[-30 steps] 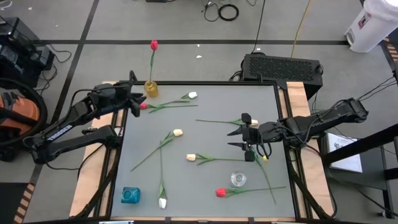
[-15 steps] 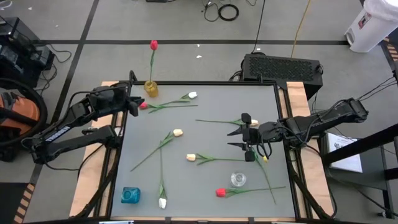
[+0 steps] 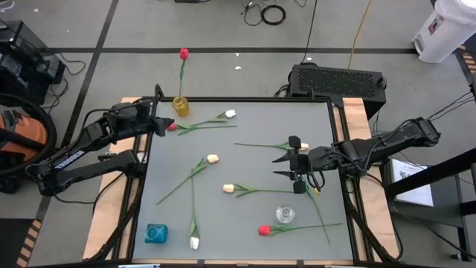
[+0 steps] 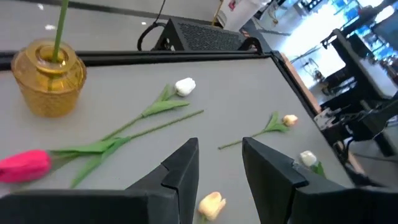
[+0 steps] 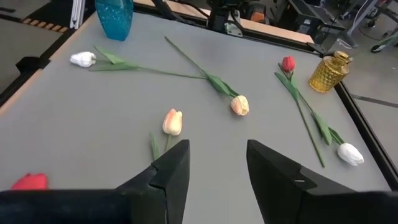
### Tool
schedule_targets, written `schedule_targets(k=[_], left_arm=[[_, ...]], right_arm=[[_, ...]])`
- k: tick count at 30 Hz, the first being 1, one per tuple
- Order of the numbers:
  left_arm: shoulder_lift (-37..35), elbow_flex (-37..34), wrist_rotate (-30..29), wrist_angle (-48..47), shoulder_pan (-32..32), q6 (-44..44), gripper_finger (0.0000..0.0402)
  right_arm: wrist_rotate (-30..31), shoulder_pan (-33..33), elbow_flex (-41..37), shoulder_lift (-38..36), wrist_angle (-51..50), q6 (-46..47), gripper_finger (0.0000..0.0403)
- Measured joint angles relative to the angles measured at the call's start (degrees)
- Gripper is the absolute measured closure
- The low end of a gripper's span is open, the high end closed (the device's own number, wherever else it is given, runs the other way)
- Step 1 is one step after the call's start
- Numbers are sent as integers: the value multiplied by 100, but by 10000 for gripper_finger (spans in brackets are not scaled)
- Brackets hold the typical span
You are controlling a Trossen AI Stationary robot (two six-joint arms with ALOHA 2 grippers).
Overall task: Sort flowers into vase by color
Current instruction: Put the top red tulip into the yellow vase
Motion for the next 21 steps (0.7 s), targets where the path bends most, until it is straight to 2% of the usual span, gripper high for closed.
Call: schedule_targets(k=[8,14,21], left_arm=[[106,2,-22,15,0,-341,272],[261,2,12,15,0,-958,272],[417,2,190,11,0,-1038,272]], right_arm=[[2,1,0,0,6,-59,252],[2,1,0,0,29,16,252],[2,0,0,0,107,231,252]])
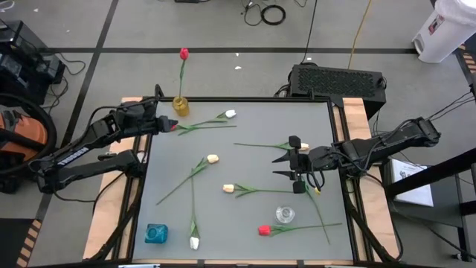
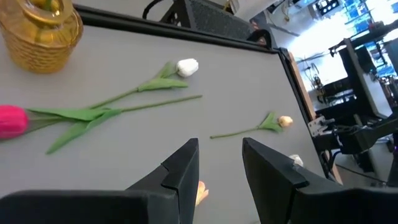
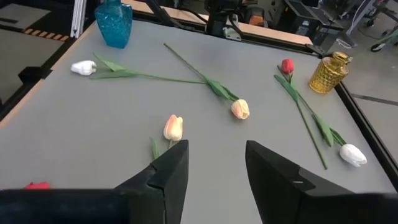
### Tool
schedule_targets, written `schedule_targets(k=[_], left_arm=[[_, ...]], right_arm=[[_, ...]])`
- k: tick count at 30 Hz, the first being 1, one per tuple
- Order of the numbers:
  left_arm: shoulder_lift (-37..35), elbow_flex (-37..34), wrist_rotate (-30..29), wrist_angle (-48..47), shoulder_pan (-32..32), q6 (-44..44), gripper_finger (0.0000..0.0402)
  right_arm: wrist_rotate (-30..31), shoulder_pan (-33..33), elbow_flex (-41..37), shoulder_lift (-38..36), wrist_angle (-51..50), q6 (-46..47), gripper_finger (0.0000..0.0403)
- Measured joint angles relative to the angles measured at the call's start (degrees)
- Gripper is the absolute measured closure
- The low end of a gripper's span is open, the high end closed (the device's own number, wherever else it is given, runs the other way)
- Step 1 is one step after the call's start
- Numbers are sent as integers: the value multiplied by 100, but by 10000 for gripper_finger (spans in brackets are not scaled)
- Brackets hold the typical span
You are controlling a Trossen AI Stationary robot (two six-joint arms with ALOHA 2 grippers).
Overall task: Sort flowers into vase by color
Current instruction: Put the top red tulip into the yellow vase
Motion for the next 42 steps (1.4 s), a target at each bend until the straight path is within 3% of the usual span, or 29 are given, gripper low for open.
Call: schedule_targets(k=[9,27,36,42], left_arm=[[322,0,-96,-10,0,-473,272],[1497,0,-382,-872,0,-3133,272],[2428,0,-660,-764,43,-3268,272],[2860,0,-1065,104,90,-2995,272]], right_arm=[[0,0,0,0,-2,-156,252],[-2,2,0,0,-6,-292,252],[-2,2,0,0,-314,-905,252],[-2,2,0,0,-448,-1215,252]])
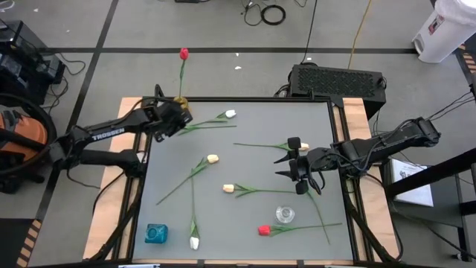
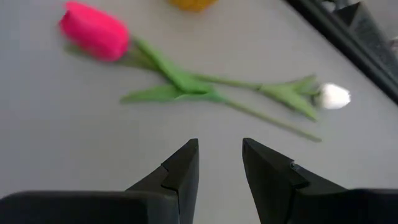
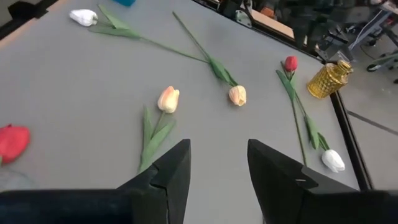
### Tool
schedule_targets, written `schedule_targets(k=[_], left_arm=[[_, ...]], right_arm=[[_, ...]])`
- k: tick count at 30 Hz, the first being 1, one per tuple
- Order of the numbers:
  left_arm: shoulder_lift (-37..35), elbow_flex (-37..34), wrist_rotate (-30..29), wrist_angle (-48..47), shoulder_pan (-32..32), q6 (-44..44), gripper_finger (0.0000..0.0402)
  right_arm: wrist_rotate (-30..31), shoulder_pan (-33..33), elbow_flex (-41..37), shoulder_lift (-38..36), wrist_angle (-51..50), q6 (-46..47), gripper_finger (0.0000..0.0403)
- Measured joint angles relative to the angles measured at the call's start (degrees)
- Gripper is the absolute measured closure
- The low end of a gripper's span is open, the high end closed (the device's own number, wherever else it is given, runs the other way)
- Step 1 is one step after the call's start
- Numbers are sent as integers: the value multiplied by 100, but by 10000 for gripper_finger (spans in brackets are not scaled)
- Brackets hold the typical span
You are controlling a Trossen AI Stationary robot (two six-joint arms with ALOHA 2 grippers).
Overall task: Sort flowers into vase by color
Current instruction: Put the top red tulip into the yellow vase
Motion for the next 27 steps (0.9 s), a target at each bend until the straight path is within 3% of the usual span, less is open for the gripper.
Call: schedule_targets(k=[6,15,18,27], left_arm=[[320,0,-259,890,-15,174,272],[454,0,-521,767,65,1416,272],[454,0,-431,683,61,2305,272],[454,0,551,581,61,5882,272]], right_arm=[[0,0,0,0,2,261,252],[0,0,0,0,9,478,252],[0,-1,0,0,9,479,252],[0,0,0,0,69,479,252]])
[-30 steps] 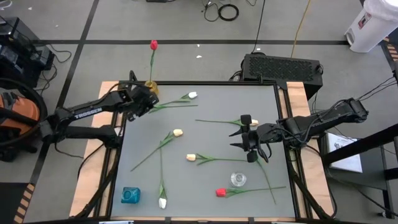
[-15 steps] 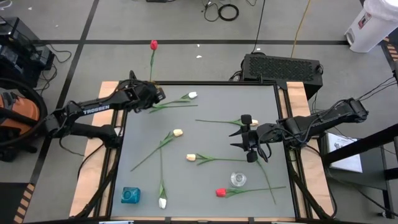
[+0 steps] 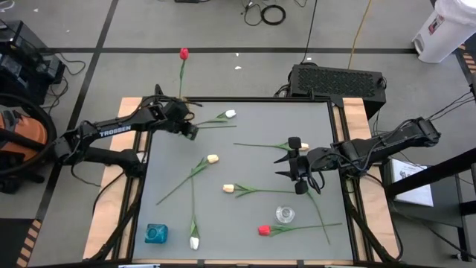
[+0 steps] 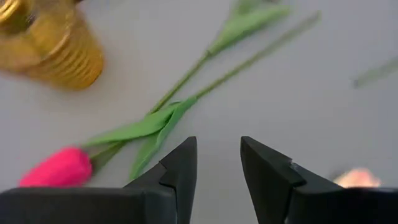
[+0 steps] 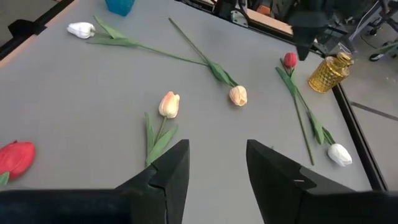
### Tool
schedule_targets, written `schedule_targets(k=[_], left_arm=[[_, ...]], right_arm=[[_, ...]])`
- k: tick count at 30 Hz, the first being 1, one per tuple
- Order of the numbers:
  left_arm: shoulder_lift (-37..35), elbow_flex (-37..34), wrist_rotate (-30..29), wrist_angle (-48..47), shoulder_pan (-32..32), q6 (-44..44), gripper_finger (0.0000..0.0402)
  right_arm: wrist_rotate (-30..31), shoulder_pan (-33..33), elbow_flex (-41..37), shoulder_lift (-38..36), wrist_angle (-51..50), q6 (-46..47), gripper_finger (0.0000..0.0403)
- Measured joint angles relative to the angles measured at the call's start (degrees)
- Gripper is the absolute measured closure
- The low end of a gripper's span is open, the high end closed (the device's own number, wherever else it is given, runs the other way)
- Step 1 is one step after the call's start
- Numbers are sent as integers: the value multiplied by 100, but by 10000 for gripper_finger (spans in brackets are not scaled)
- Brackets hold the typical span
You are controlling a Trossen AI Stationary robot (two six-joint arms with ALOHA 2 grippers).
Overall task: Sort flowers into vase by color
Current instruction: Put the top red tulip into the yellow vase
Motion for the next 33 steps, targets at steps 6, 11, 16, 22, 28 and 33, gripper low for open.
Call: schedule_targets(k=[6,11,16,22,28,33], left_arm=[[0,0,-352,-721,0,1503,272],[0,20,-905,-931,17,1965,272],[0,57,-915,-938,120,2273,272],[28,57,-927,-932,318,2432,272],[345,57,-929,-927,620,2411,272],[827,57,-900,-929,666,2383,272]], right_arm=[[0,-2,0,0,75,0,252],[0,-2,0,0,73,2,252],[0,-1,0,0,75,2,252],[0,-2,0,0,73,2,252],[0,-2,0,0,73,2,252],[0,-2,0,0,73,14,252]])
